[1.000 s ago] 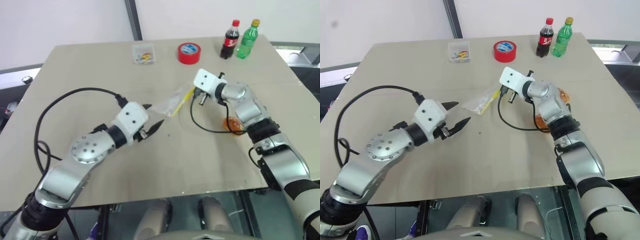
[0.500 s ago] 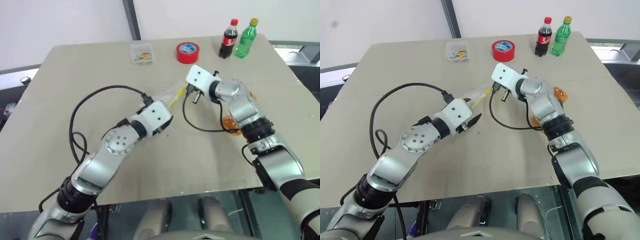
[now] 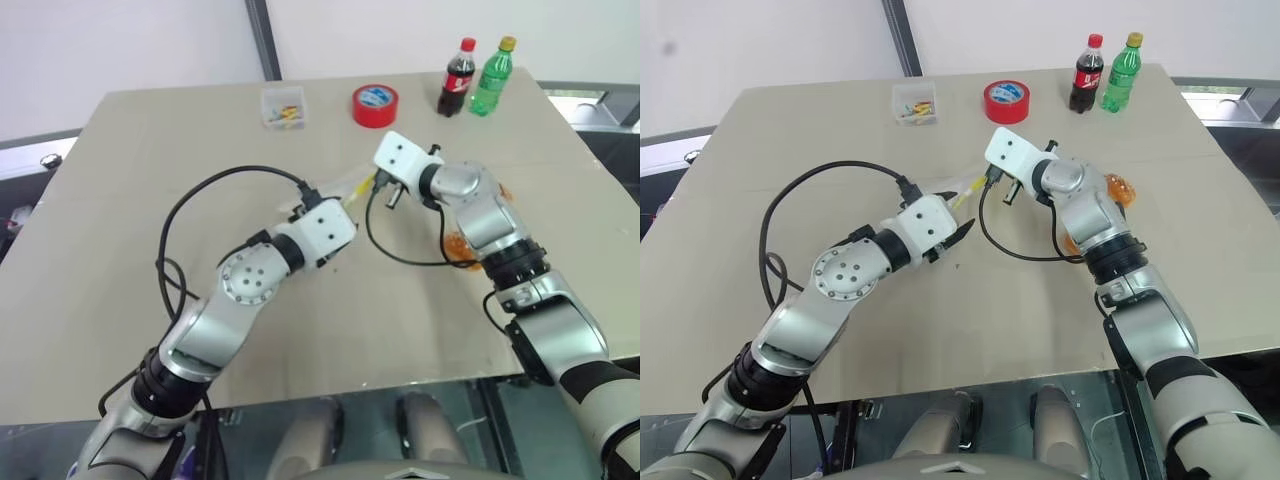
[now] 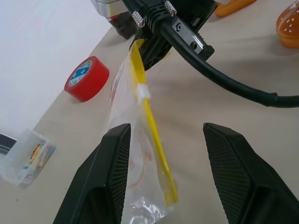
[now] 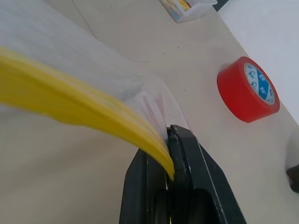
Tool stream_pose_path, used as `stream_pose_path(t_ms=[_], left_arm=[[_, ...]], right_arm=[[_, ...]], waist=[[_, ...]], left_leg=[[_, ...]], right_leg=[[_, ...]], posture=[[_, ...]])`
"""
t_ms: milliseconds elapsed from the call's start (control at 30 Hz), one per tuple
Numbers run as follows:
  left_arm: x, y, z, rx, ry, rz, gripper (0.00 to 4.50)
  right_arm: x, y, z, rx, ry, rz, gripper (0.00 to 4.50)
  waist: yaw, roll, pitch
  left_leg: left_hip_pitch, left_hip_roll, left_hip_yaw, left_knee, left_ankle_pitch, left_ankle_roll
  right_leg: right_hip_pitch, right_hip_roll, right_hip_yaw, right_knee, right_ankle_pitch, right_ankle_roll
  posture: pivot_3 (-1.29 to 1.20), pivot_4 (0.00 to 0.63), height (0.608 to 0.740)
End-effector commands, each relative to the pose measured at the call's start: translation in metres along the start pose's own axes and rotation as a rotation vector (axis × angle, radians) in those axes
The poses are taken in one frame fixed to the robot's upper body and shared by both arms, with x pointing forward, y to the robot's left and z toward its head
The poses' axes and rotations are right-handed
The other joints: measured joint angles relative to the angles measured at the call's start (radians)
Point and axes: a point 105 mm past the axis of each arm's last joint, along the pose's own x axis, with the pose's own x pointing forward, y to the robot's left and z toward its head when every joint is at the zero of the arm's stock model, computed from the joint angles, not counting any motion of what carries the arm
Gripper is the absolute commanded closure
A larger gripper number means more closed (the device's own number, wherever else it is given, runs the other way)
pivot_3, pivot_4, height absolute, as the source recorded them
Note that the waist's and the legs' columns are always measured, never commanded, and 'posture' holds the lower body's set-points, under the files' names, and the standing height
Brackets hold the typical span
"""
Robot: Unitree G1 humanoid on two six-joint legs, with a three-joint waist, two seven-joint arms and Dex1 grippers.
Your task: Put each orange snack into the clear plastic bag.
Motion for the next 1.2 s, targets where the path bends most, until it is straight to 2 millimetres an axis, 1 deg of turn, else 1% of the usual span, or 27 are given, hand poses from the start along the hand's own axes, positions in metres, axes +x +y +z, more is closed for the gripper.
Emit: stream_pose_path(t_ms=[33,100,167,200,333,367,433,500,533,567,633,733,767,833,867,900,967,1067,1200], left_arm=[[-0.002,0.008,0.011,0.03,-0.045,0.031,2.41],[-0.002,0.009,0.01,0.029,-0.041,0.03,3.11],[-0.002,0.009,0.009,0.03,-0.037,0.03,4.15],[-0.002,0.01,0.009,0.031,-0.036,0.031,4.45],[-0.003,0.015,0.004,0.043,-0.018,0.039,4.45],[-0.005,0.019,0.0,0.048,-0.012,0.04,4.45],[-0.008,0.027,-0.006,0.059,-0.019,0.042,4.45],[-0.01,0.027,-0.006,0.036,-0.08,-0.017,4.45],[-0.011,0.032,-0.008,0.011,-0.112,-0.012,4.5],[-0.012,0.037,-0.008,-0.034,-0.158,-0.008,4.5],[-0.014,0.044,-0.012,-0.083,-0.214,-0.01,4.5],[-0.015,0.051,-0.024,-0.118,-0.228,-0.027,4.5],[-0.016,0.051,-0.027,-0.122,-0.224,-0.047,4.5],[-0.016,0.049,-0.033,-0.126,-0.22,-0.076,4.5],[-0.016,0.048,-0.035,-0.137,-0.222,-0.085,4.5],[-0.016,0.048,-0.035,-0.149,-0.227,-0.091,4.5],[-0.015,0.047,-0.037,-0.171,-0.228,-0.104,4.5],[-0.015,0.046,-0.036,-0.175,-0.236,-0.122,4.5],[-0.016,0.043,-0.034,-0.166,-0.242,-0.142,4.5]], right_arm=[[-0.003,-0.006,0.012,-0.024,-0.036,-0.032,4.5],[-0.003,-0.006,0.012,-0.023,-0.037,-0.033,4.5],[-0.004,-0.006,0.013,-0.022,-0.038,-0.035,4.5],[-0.004,-0.005,0.013,-0.021,-0.039,-0.036,4.5],[-0.007,-0.004,0.01,-0.015,-0.032,-0.053,4.5],[-0.009,0.002,0.007,-0.007,-0.028,-0.015,4.5],[-0.018,0.005,0.0,-0.044,-0.019,0.0,4.5],[-0.026,0.007,-0.004,-0.031,-0.025,-0.007,4.5],[-0.031,0.008,-0.006,-0.015,-0.03,-0.018,3.82],[-0.036,0.009,-0.008,0.007,-0.044,-0.048,3.61],[-0.048,0.011,-0.012,0.085,-0.066,-0.085,2.67],[-0.069,0.017,-0.017,0.178,-0.062,-0.079,2.67],[-0.076,0.016,-0.017,0.213,-0.069,-0.094,2.93],[-0.086,0.016,-0.015,0.312,-0.088,-0.109,3.68],[-0.089,0.017,-0.012,0.363,-0.105,-0.105,4.17],[-0.089,0.024,-0.005,0.44,-0.136,-0.082,4.42],[-0.088,0.032,0.004,0.525,-0.169,-0.045,4.42],[-0.078,0.047,0.027,0.627,-0.23,0.014,4.42],[-0.064,0.054,0.047,0.709,-0.278,0.046,4.42]], waist=[[0.0,0.0,0.0],[0.0,0.0,0.0],[0.0,0.0,0.0],[0.0,0.0,0.0],[0.0,0.0,0.0],[0.0,0.0,0.0],[0.001,0.0,0.0],[0.003,0.0,0.0],[0.003,0.0,0.0],[0.003,0.0,0.0],[0.004,0.0,0.0],[0.003,0.0,0.0],[0.004,0.0,0.0],[0.003,0.0,0.0],[0.002,0.0,0.0],[0.001,0.0,0.0],[0.0,0.0,0.0],[0.0,0.0,0.0],[0.001,0.0,0.0]], left_leg=[[0.0,0.0,0.0,0.0,0.0,0.0],[0.0,0.0,0.0,0.001,0.0,0.0],[0.0,0.0,0.0,0.001,0.0,0.0],[0.0,0.0,0.0,0.001,0.0,0.0],[0.0,0.0,0.0,0.002,0.0,0.0],[0.0,0.0,0.0,0.002,0.0,0.0],[0.0,0.0,0.0,0.002,0.0,0.0],[0.0,0.0,0.0,0.002,0.0,0.0],[0.0,0.0,0.0,0.002,0.0,0.0],[0.0,0.0,0.0,0.002,0.0,0.0],[-0.001,0.0,-0.001,0.003,0.0,0.0],[-0.001,0.0,-0.001,0.004,0.0,0.0],[-0.001,0.0,0.0,0.004,0.0,0.0],[-0.001,0.0,-0.001,0.005,0.0,0.0],[-0.001,0.0,-0.001,0.005,0.0,0.0],[-0.001,0.0,-0.001,0.005,0.0,0.0],[-0.001,0.0,-0.001,0.005,0.0,0.0],[-0.001,0.001,-0.001,0.005,0.0,0.0],[-0.001,0.0,-0.001,0.005,0.0,0.001]], right_leg=[[0.0,0.0,0.0,0.0,0.0,0.0],[0.0,0.0,0.0,0.001,0.0,0.0],[0.0,0.0,0.0,0.001,0.0,0.0],[0.0,0.0,0.0,0.002,0.0,0.0],[0.0,0.0,0.0,0.002,0.0,0.0],[0.0,0.0,0.0,0.002,0.0,0.0],[0.0,0.0,0.0,0.002,0.0,0.0],[0.0,0.0,0.0,0.002,0.0,0.0],[0.0,0.0,0.0,0.001,0.0,0.0],[0.0,0.0,0.0,0.001,0.0,0.0],[0.0,-0.001,-0.001,0.001,0.0,0.0],[0.0,-0.001,-0.001,0.002,0.0,0.0],[0.0,-0.001,-0.001,0.002,0.0,0.0],[0.0,-0.001,-0.001,0.002,0.0,0.0],[0.0,-0.001,-0.001,0.003,0.0,0.0],[0.0,-0.001,-0.001,0.003,0.0,0.0],[0.0,0.0,-0.001,0.003,0.0,0.0],[0.0,0.0,-0.001,0.003,0.0,0.0],[0.0,-0.001,-0.001,0.003,0.0,0.0]], posture=[[0.0,0.15,0.74],[0.0,0.15,0.74],[0.0,0.15,0.74],[0.0,0.15,0.74],[0.0,0.15,0.74],[0.0,0.15,0.74],[0.0,0.15,0.74],[0.0,0.15,0.74],[0.0,0.15,0.74],[0.0,0.15,0.74],[0.0,0.15,0.74],[0.0,0.15,0.74],[0.0,0.15,0.74],[0.0,0.15,0.74],[0.0,0.15,0.74],[0.0,0.15,0.74],[0.0,0.15,0.74],[0.0,0.15,0.74],[0.0,0.15,0.74]])
